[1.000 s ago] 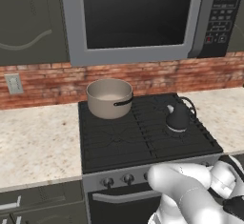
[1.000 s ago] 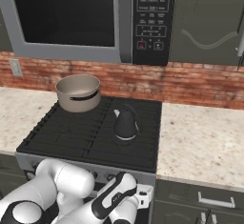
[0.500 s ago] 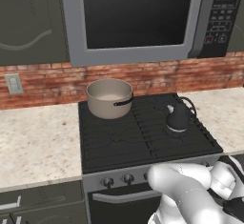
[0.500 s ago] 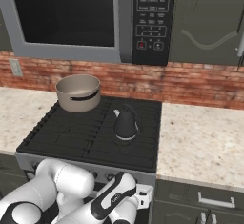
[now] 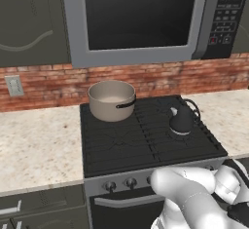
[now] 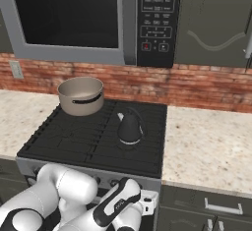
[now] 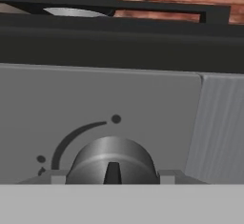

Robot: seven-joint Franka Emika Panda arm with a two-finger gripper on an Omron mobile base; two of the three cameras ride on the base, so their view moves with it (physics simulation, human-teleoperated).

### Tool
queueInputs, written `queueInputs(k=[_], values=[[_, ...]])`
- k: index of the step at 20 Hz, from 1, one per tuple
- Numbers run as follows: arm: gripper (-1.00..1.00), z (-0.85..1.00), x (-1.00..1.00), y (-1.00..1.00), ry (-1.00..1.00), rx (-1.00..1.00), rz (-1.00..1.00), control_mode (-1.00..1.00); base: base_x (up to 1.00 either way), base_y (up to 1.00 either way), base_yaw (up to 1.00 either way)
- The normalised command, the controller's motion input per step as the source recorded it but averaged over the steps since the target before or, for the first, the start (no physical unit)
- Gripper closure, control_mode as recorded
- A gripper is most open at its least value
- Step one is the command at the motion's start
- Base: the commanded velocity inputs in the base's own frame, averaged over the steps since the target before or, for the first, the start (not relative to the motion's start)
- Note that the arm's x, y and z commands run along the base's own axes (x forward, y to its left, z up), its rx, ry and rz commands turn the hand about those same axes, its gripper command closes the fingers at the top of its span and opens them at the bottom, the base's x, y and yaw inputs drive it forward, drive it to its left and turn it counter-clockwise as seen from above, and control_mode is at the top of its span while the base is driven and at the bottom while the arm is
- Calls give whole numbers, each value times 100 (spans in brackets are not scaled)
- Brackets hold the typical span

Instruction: Pick the kettle from the counter and place it on a stove burner. Then turn the burner on.

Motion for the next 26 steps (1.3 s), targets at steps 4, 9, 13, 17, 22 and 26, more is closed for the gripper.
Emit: queueInputs(k=[4, 9, 13, 17, 22, 26], values=[[100, 0, -4, 0, 0, 0, 16, -100, 0, 0, 0], [100, 0, -14, 0, 0, -1, 31, -100, 0, 0, 0], [100, 0, -11, 0, 0, -6, 46, -100, 0, 0, 0], [100, 0, -11, 2, 0, -9, 54, -100, 0, 0, 0], [100, -2, -9, 3, -5, -11, 63, -100, 0, 0, 0], [100, -1, -17, 0, -17, -10, 79, -100, 0, 0, 0]])
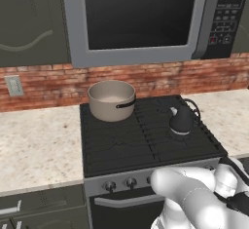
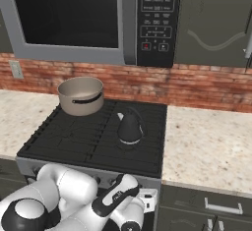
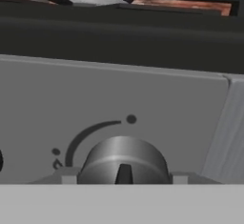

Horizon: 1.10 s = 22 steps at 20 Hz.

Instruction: Pick the kettle from the counter and place it on a stove burner. Then turn the burner on.

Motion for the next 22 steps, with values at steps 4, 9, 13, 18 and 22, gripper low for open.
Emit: queueInputs(k=[4, 9, 13, 18, 22], values=[[100, -14, -2, 0, -10, -6, 92, -100, 0, 0, 0], [100, -17, 0, 0, -5, -6, 97, -100, 0, 0, 0], [100, -19, 0, 0, -6, -5, 97, -100, 0, 0, 0], [100, -21, 0, 0, -7, -5, 98, -100, 0, 0, 0], [100, -22, 0, 0, -7, -5, 98, -100, 0, 0, 0]])
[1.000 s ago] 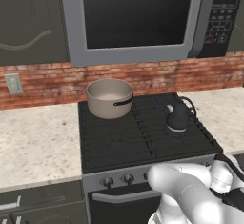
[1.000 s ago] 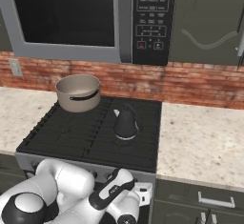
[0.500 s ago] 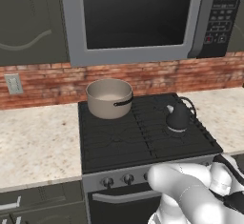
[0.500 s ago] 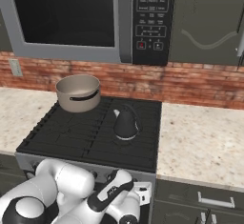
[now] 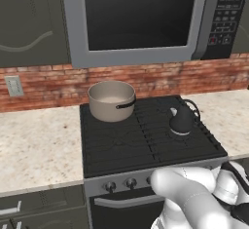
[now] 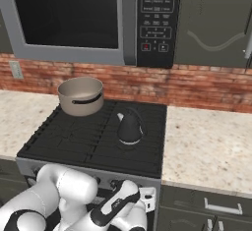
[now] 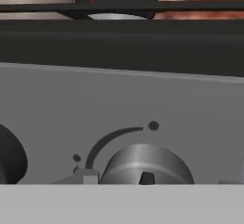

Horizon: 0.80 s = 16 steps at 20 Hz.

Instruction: Pick the kettle from the counter and place it on a stove burner. Then turn the burner on.

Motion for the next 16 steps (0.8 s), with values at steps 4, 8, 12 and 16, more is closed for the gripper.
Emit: queueInputs(k=[4, 8, 12, 16], values=[[100, -23, 0, 0, -7, -5, 98, -100, 0, 0, 0], [100, -26, 0, 0, -10, -4, 98, -100, 0, 0, 0], [100, -3, -13, 0, -2, -4, 13, -100, 0, 0, 0], [100, 0, 0, 0, 0, 0, 0, -100, 0, 0, 0]])
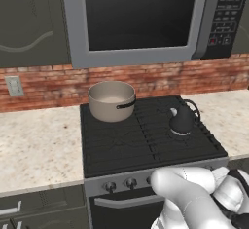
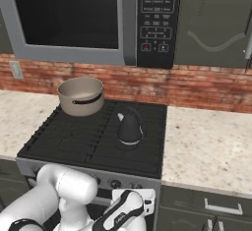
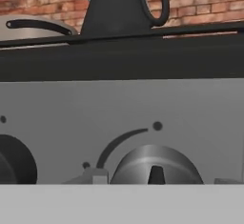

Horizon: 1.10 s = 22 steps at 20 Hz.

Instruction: Pick the kettle from the counter and place it on a stove burner. Then turn the burner on.

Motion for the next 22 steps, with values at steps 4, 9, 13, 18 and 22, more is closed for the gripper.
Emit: queueInputs(k=[4, 9, 13, 18, 22], values=[[100, 0, -44, 0, -6, 0, 0, -100, 0, 0, 0], [100, -5, -96, -21, -8, 0, 0, -100, 0, 0, 0], [100, -5, -87, -14, -17, 0, 3, -100, 0, 0, 0], [100, -16, -46, -2, -25, 0, 65, -100, 0, 0, 0], [100, -14, -33, -4, -26, -3, 58, -100, 0, 0, 0]])
